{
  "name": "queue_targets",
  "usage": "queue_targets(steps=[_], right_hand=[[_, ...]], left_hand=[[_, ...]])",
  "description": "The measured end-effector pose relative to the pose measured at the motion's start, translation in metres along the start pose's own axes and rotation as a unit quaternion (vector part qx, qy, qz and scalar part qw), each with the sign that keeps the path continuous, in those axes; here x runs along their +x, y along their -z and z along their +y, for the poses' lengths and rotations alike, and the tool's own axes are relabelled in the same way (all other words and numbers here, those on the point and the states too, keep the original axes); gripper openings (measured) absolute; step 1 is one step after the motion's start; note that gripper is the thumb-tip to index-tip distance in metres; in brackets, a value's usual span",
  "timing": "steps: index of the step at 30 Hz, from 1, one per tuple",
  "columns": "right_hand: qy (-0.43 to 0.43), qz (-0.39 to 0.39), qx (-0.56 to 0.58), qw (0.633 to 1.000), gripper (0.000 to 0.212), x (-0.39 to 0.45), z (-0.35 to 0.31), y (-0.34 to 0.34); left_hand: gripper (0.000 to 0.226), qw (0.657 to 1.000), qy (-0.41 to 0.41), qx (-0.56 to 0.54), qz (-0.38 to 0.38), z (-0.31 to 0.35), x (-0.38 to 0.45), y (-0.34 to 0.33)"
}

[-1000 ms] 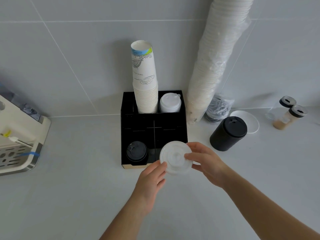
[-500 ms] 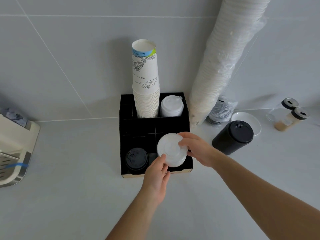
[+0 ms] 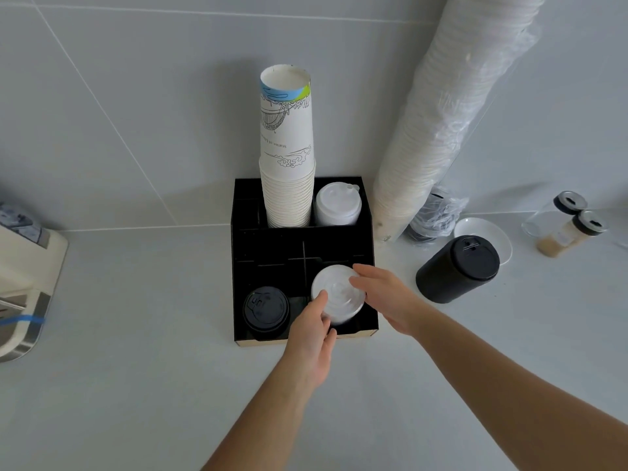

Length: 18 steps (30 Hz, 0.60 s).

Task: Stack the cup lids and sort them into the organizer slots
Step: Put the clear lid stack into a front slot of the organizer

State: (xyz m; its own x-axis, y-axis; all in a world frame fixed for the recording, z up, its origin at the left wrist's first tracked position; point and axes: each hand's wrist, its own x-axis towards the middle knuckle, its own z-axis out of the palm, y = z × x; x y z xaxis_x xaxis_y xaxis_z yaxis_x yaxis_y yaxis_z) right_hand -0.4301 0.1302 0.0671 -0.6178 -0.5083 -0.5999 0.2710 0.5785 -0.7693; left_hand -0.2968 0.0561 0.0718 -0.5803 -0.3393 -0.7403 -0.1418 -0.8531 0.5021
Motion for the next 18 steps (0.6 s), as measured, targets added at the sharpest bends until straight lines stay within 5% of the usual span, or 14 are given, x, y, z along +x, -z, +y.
queue_targets(steps=[4, 8, 11, 18], right_hand=[[-0.009, 0.012, 0.044, 0.999, 0.06, -0.005, 0.003, 0.005], [-0.015, -0.003, 0.066, 0.998, 0.031, -0.018, 0.0, 0.01], [0.001, 0.001, 0.061, 0.998, 0.048, -0.031, -0.003, 0.017], [0.007, -0.003, 0.112, 0.994, 0.042, -0.063, 0.003, 0.038]], left_hand=[[0.065, 1.0, -0.004, -0.002, -0.008, 0.001, -0.004, 0.002], [0.065, 1.0, -0.008, 0.004, -0.02, 0.002, -0.012, 0.006], [0.062, 0.999, -0.019, 0.012, -0.032, 0.001, -0.021, 0.011], [0.054, 0.998, -0.029, -0.033, -0.037, -0.003, -0.045, 0.051]])
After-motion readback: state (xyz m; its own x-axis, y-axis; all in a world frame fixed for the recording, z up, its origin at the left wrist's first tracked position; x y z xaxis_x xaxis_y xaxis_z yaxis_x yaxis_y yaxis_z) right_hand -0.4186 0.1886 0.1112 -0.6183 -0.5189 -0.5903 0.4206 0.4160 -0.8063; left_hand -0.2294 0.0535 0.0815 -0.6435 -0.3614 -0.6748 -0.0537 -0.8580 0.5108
